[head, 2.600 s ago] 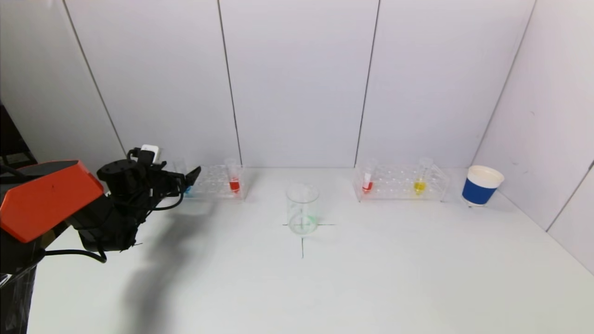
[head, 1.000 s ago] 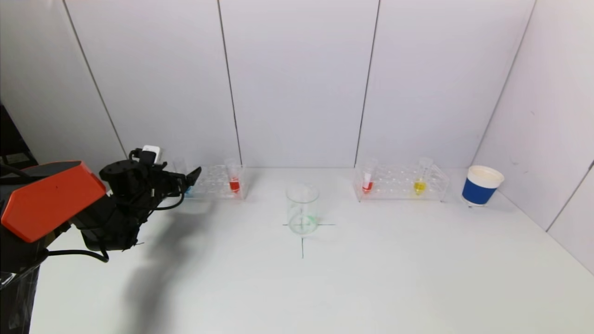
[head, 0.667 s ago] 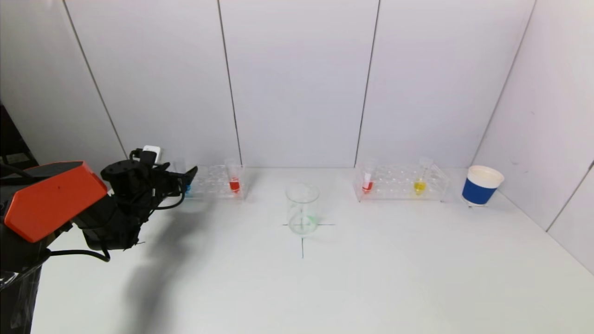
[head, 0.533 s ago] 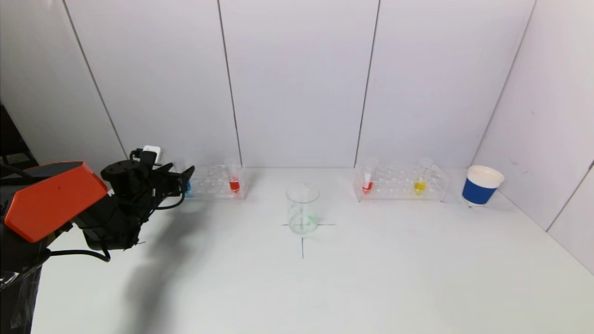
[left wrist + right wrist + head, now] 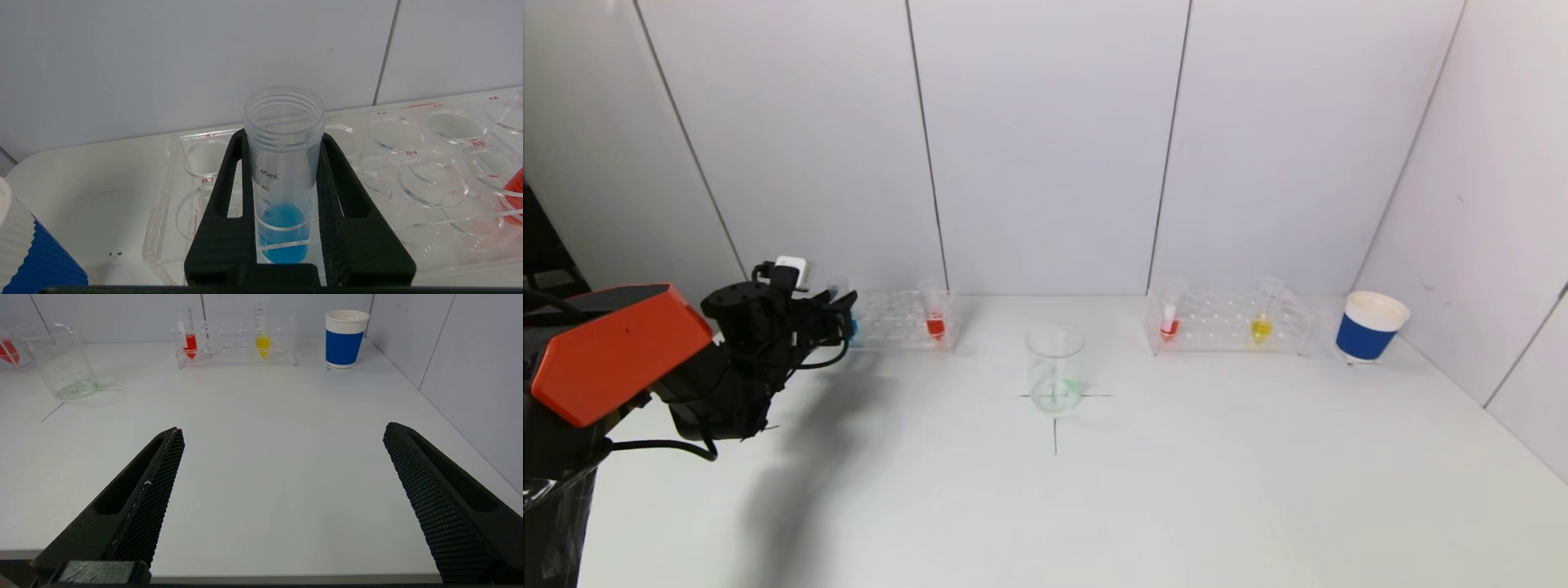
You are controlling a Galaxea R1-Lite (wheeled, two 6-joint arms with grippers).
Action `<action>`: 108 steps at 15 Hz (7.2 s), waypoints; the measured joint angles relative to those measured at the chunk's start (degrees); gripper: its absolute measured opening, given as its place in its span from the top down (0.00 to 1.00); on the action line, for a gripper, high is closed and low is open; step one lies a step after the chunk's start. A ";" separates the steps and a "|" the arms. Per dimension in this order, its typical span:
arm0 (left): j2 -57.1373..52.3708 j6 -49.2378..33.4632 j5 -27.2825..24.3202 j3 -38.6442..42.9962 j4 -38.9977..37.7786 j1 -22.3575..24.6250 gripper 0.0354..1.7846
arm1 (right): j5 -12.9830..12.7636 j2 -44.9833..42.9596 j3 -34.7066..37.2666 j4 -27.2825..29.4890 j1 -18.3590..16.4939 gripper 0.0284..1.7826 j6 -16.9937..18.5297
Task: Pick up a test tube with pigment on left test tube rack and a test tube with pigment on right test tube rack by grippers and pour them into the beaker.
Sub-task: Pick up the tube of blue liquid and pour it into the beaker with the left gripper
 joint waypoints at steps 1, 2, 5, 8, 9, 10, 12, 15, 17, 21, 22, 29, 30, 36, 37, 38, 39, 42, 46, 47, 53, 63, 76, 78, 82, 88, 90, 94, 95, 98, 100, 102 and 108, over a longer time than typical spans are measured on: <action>0.00 0.00 0.00 0.00 0.00 0.00 0.77 | -0.01 0.00 0.00 0.00 0.00 0.01 0.00; 0.00 0.00 0.02 0.00 0.00 0.00 0.77 | -0.01 0.00 0.00 0.00 0.00 0.01 0.00; -0.09 0.00 0.06 0.02 0.02 -0.02 0.77 | -0.01 0.00 0.00 0.00 0.00 0.01 0.00; -0.89 0.01 0.09 0.11 0.18 0.00 0.77 | 0.00 0.00 0.00 0.02 0.00 0.01 0.00; -1.44 0.01 0.09 0.16 0.52 0.00 0.77 | -0.01 0.00 0.00 0.02 0.00 0.01 0.01; -2.12 0.01 0.11 0.16 1.23 0.00 0.77 | -0.01 0.00 0.00 0.00 0.00 0.01 0.00; -4.08 0.00 0.11 0.10 3.06 0.00 0.77 | -0.01 0.00 0.00 0.00 0.00 0.01 0.00; -7.89 -0.05 0.11 0.05 6.17 0.00 0.77 | -0.01 0.00 0.00 0.00 -0.02 0.01 0.00; -10.75 -0.05 0.16 0.02 8.35 0.02 0.77 | -0.01 0.00 0.00 0.02 0.00 0.01 0.00; -17.02 -0.05 0.17 -0.98 13.62 -0.41 0.77 | -0.01 0.00 0.00 0.00 0.00 0.01 0.01; -18.64 -0.02 0.24 -1.72 15.63 -0.79 0.77 | -0.01 0.00 0.00 0.00 -0.02 0.01 0.00; -26.99 0.04 -0.35 -17.68 36.60 -5.78 0.77 | -0.01 0.00 0.00 0.00 0.00 0.01 0.00; -27.27 0.11 -0.74 -20.98 39.85 -6.74 0.77 | -0.01 0.00 0.00 0.00 0.00 0.01 0.00; -24.26 5.30 -12.61 -31.60 49.97 -11.62 0.77 | -0.01 0.00 0.00 0.00 0.00 0.01 0.00; -23.43 6.86 -14.80 -32.09 49.99 -12.25 0.77 | -0.01 0.00 0.00 0.02 0.00 0.01 0.00; -22.53 7.97 -17.25 -32.65 49.99 -12.89 0.77 | -0.01 0.00 0.00 0.02 0.00 0.01 0.00; -21.43 8.50 -19.74 -33.50 49.99 -13.58 0.77 | 0.00 0.00 0.00 0.00 0.00 0.01 0.00; -17.73 12.24 -27.01 -36.39 49.94 -14.90 0.77 | -0.01 0.00 0.00 0.00 0.00 0.01 0.00; -12.68 22.47 -34.40 -39.89 51.07 -17.13 0.77 | -0.01 0.00 0.00 0.00 -0.02 0.01 0.00; -11.67 25.48 -35.91 -40.34 51.92 -18.04 0.77 | -0.01 0.00 0.00 0.00 0.00 0.01 0.00; -5.35 35.43 -44.90 -45.15 53.30 -20.19 0.77 | -0.01 0.00 0.00 0.00 -0.02 0.01 0.00; -0.45 52.63 -45.90 -45.79 52.97 -22.59 0.77 | -0.01 0.00 0.00 0.02 0.00 0.01 0.01; 0.85 62.27 -46.81 -41.90 45.23 -22.59 0.77 | -0.01 0.00 0.00 0.02 0.00 0.01 0.00; 0.88 62.93 -46.81 -40.75 42.86 -22.74 0.77 | 0.00 0.00 0.00 0.00 0.00 0.01 0.00; 1.26 65.91 -46.84 -39.86 41.09 -22.89 0.77 | -0.01 0.00 0.00 0.00 0.00 0.01 0.00; 1.32 70.96 -46.73 -38.92 41.07 -23.39 0.77 | -0.01 0.00 0.00 0.02 0.00 0.01 0.01; 1.34 72.83 -46.34 -38.57 41.14 -23.47 0.77 | -0.01 0.00 0.00 0.00 0.00 0.01 0.00; 1.45 75.75 -45.34 -38.40 41.14 -23.44 0.77 | -0.01 0.00 0.00 0.00 0.00 0.01 0.00; 1.51 76.78 -45.23 -38.38 41.14 -23.47 0.77 | -0.01 0.00 0.00 0.00 0.00 0.01 0.04; 1.79 79.86 -45.07 -38.24 41.07 -23.26 0.77 | -0.01 0.00 0.00 0.02 0.00 0.01 0.00; 1.89 81.63 -44.96 -38.10 41.07 -23.22 0.77 | -0.01 0.00 0.00 0.02 -0.02 0.01 0.00; 1.90 83.36 -44.72 -37.96 41.05 -23.17 0.77 | -0.01 0.00 0.00 0.00 0.00 0.01 0.00; 1.67 89.26 -44.28 -37.61 40.98 -23.15 0.77 | 0.00 0.00 0.00 0.02 0.00 0.01 0.00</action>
